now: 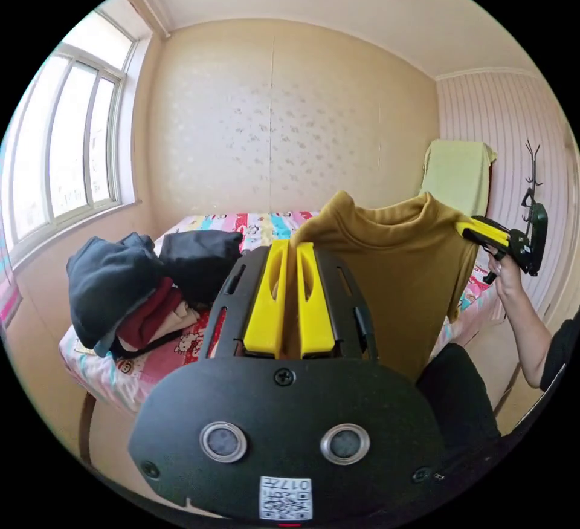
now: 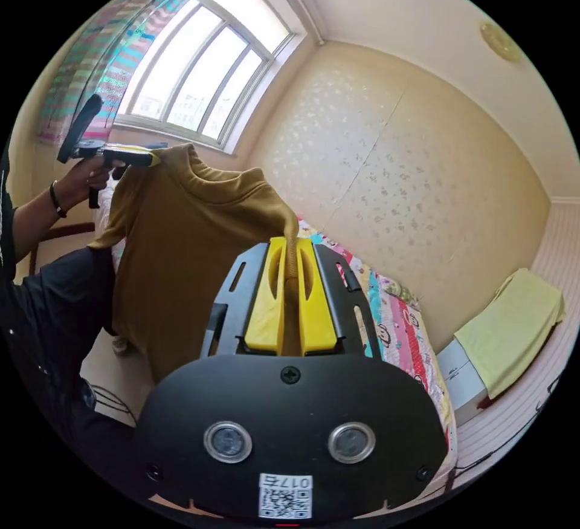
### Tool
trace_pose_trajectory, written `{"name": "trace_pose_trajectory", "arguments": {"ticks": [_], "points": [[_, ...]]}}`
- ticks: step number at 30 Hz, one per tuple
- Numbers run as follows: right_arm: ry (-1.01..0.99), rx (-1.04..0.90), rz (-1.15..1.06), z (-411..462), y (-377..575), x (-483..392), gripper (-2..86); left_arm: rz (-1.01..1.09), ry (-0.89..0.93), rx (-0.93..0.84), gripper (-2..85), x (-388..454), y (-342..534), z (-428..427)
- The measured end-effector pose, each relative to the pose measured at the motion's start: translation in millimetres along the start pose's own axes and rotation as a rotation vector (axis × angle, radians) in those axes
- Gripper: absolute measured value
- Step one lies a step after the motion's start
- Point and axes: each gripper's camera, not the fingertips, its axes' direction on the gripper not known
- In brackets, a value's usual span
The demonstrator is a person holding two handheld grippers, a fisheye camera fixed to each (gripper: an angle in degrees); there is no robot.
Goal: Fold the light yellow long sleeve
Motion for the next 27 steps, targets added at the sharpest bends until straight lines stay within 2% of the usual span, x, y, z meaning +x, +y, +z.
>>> {"name": "trace_pose_trajectory", "arguments": {"ticks": [4, 6, 9, 12, 16, 20, 22, 25, 27], "points": [[0.031, 0.236, 0.13, -101, -28, 37, 3.1, 0.011, 0.018, 0.263, 0.8, 23, -31, -80], [0.062, 0.316, 0.131, -138, -43, 46, 3.1, 0.02, 0.025, 0.414, 0.8, 38, -53, -124], [0.157, 0.404, 0.102, -184, -68, 58, 3.2, 0.034, 0.067, 0.55, 0.8, 50, -82, -164], [0.228, 0.411, 0.068, -198, -88, 76, 3.2, 0.051, 0.136, 0.589, 0.8, 54, -114, -178], [0.189, 0.382, 0.081, -170, -102, 121, 3.4, 0.078, 0.147, 0.567, 1.0, 56, -145, -152], [0.221, 0.28, 0.079, -93, -121, 166, 3.7, 0.104, 0.132, 0.504, 1.4, 58, -190, -57], [0.187, 0.198, 0.113, -14, -134, 211, 4.2, 0.125, 0.111, 0.448, 1.9, 57, -218, 9], [0.124, 0.124, 0.266, 106, -123, 282, 6.4, 0.088, 0.162, 0.277, 3.4, 38, -259, 158], [0.098, 0.051, 0.389, 181, -100, 321, 8.8, -0.021, 0.216, 0.063, 7.7, 10, -267, 296]]}}
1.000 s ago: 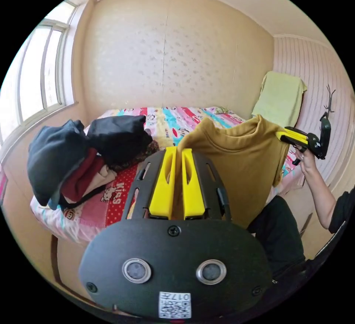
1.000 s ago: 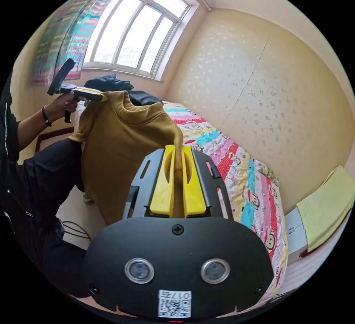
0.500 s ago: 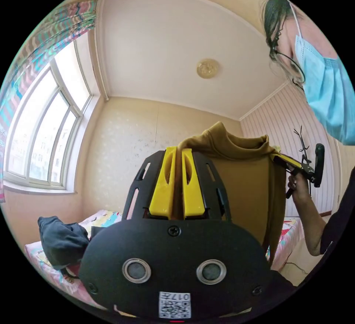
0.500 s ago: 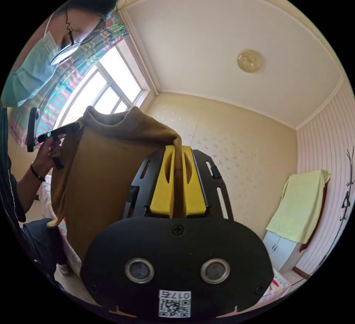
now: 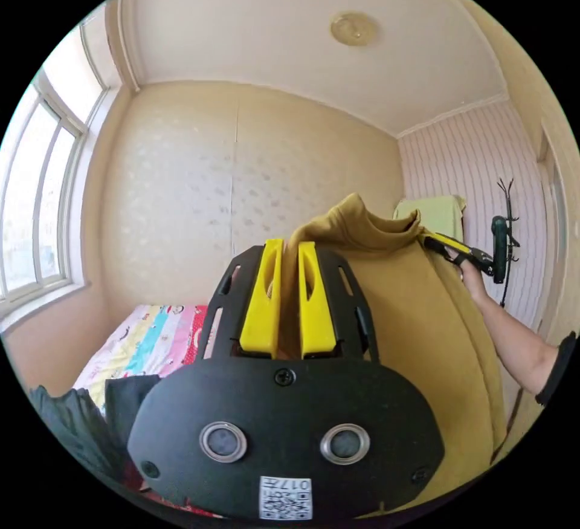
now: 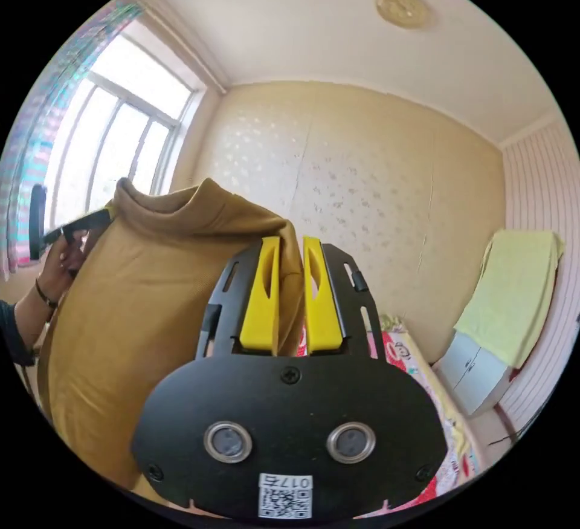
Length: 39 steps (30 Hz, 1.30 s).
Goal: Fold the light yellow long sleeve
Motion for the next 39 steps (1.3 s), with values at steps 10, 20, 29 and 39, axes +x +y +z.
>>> {"name": "trace_pose_trajectory", "arguments": {"ticks": [10, 20, 29, 39], "points": [[0.044, -0.352, 0.065, 142, 240, 29, 10.2, -0.001, -0.018, -0.401, 12.6, -82, 249, 182], [-0.063, -0.467, 0.383, 24, 468, 15, 12.5, -0.359, 0.107, -0.622, 12.6, -38, 510, 30], [-0.133, -0.931, 0.19, 94, 487, 25, 9.2, -0.048, -0.123, -0.716, 12.3, -32, 557, 68], [0.111, -0.764, 0.165, 57, 415, 126, 3.8, -0.096, -0.141, -0.661, 11.6, -45, 574, 62]]}}
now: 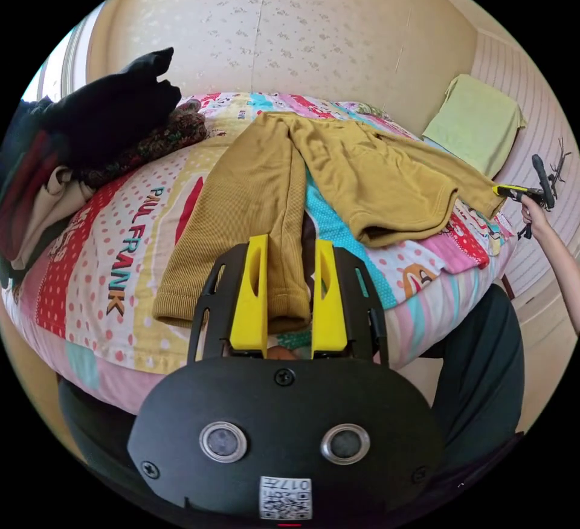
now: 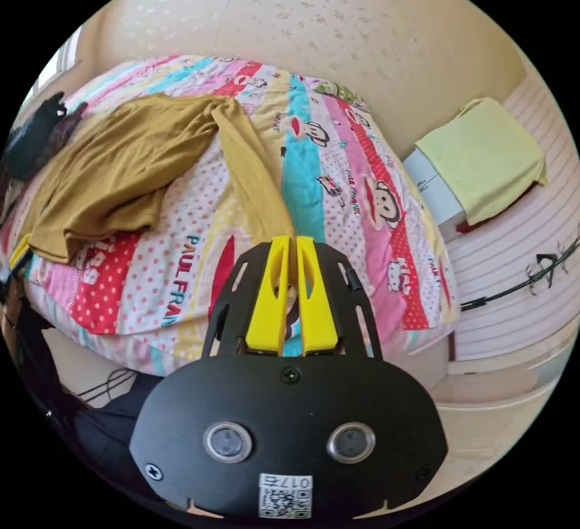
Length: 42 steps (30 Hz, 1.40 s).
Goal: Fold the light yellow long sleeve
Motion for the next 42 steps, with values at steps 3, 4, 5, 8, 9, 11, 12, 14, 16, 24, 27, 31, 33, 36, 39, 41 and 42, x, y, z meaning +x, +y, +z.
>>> {"name": "trace_pose_trajectory", "arguments": {"ticks": [3, 4, 5, 8, 9, 11, 12, 14, 16, 24, 27, 31, 33, 36, 39, 41, 42], "points": [[-0.434, 0.38, 0.095, -39, 20, 26, 4.6, 0.008, -0.023, 0.001, 11.6, 0, 1, 0], [-0.473, 0.489, 0.123, -47, 28, 22, 6.1, 0.004, -0.018, 0.006, 11.6, -2, 2, -1], [-0.474, 0.517, 0.136, -48, 31, 17, 6.8, -0.01, 0.004, 0.018, 11.5, -7, 4, -2], [-0.501, 0.448, 0.181, -16, 33, -15, 13.8, -0.067, 0.071, 0.046, 11.0, -25, 10, -4], [-0.561, 0.348, 0.233, 12, 31, -26, 14.5, -0.086, 0.086, 0.046, 10.6, -30, 10, -4], [-0.682, 0.243, 0.322, 53, 32, -41, 13.8, -0.096, 0.095, 0.042, 10.2, -35, 10, -4], [-0.721, 0.209, 0.357, 75, 35, -51, 13.1, -0.093, 0.094, 0.042, 10.1, -36, 11, -4], [-0.668, 0.137, 0.434, 101, 42, -68, 12.9, -0.081, 0.084, 0.044, 10.1, -36, 12, -5], [-0.55, -0.073, 0.541, 137, 53, -87, 13.1, -0.075, 0.075, 0.046, 10.0, -36, 13, -6], [-0.735, 0.088, 0.672, 124, 97, -69, 4.4, -0.08, 0.086, 0.058, 10.0, -45, 16, -11], [-0.469, 0.103, 0.612, 77, 109, -63, 4.1, -0.082, 0.086, 0.06, 10.0, -47, 16, -13], [-0.388, -0.039, 0.527, 103, 130, -57, 4.3, -0.089, 0.09, 0.062, 9.9, -51, 15, -15], [-0.458, 0.021, 0.592, 94, 138, -51, 4.5, -0.088, 0.086, 0.06, 10.1, -51, 14, -18], [-0.458, 0.18, 0.593, 50, 142, -67, 5.3, -0.05, 0.199, 0.062, 12.4, -55, 9, -25], [-0.389, 0.341, 0.526, 11, 162, -114, 5.8, -0.057, 0.356, 0.041, 14.7, -72, 5, -48], [-0.311, 0.445, 0.404, 5, 182, -154, 5.2, -0.065, 0.333, 0.074, 14.4, -84, 3, -73], [-0.258, 0.467, 0.31, 16, 197, -181, 4.2, -0.088, 0.26, 0.126, 14.3, -94, 2, -93]]}}
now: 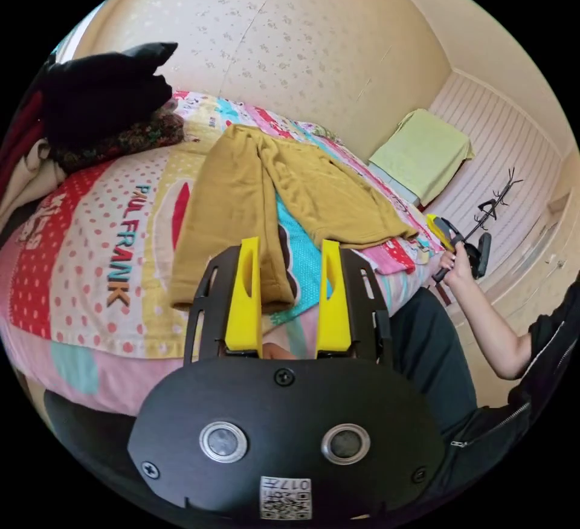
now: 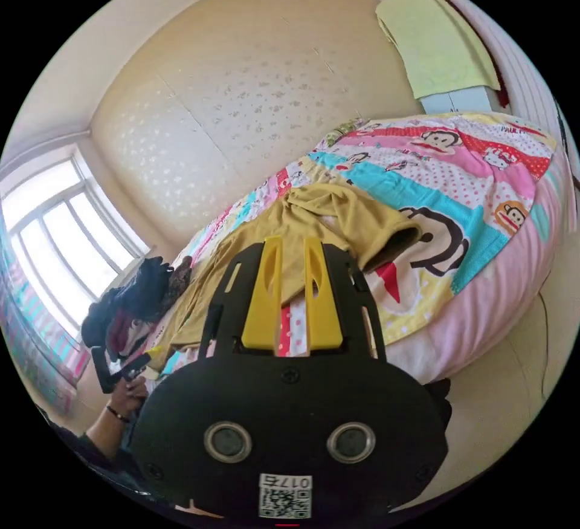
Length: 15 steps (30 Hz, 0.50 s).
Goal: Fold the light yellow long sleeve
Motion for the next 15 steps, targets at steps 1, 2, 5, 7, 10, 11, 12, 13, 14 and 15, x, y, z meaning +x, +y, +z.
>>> {"name": "trace_pose_trajectory", "arguments": {"ticks": [1, 2, 5, 7, 10, 11, 12, 13, 14, 15], "points": [[0.012, -0.069, -0.038, 16, 27, -5, 3.2, -0.01, -0.046, 0.028, 14.3, -3, -2, -11], [0.011, -0.13, -0.037, 26, 39, -3, 2.7, -0.041, -0.135, 0.063, 14.3, -9, -4, -29], [-0.141, -0.152, 0.196, 36, 49, 24, 1.4, -0.143, -0.239, -0.05, 14.3, -31, -8, -40], [-0.259, -0.137, 0.297, 38, 57, 41, 0.9, -0.15, -0.205, -0.152, 13.9, -38, -1, -28], [-0.256, -0.138, 0.283, 35, 62, 38, 0.5, -0.17, -0.223, -0.135, 13.0, -34, 16, -17], [-0.253, -0.144, 0.275, 35, 63, 37, 0.5, -0.183, -0.245, -0.111, 12.6, -31, 18, -16], [-0.256, -0.147, 0.272, 34, 64, 36, 0.4, -0.201, -0.266, -0.116, 12.3, -28, 15, -13], [-0.27, -0.143, 0.279, 33, 67, 38, 0.3, -0.207, -0.275, -0.122, 11.7, -27, 13, -12], [-0.279, -0.14, 0.284, 32, 68, 39, 0.3, -0.211, -0.277, -0.153, 10.5, -25, 7, -10], [-0.299, -0.137, 0.297, 31, 71, 41, 0.3, -0.197, -0.227, -0.193, 7.2, -23, -1, -8]]}}
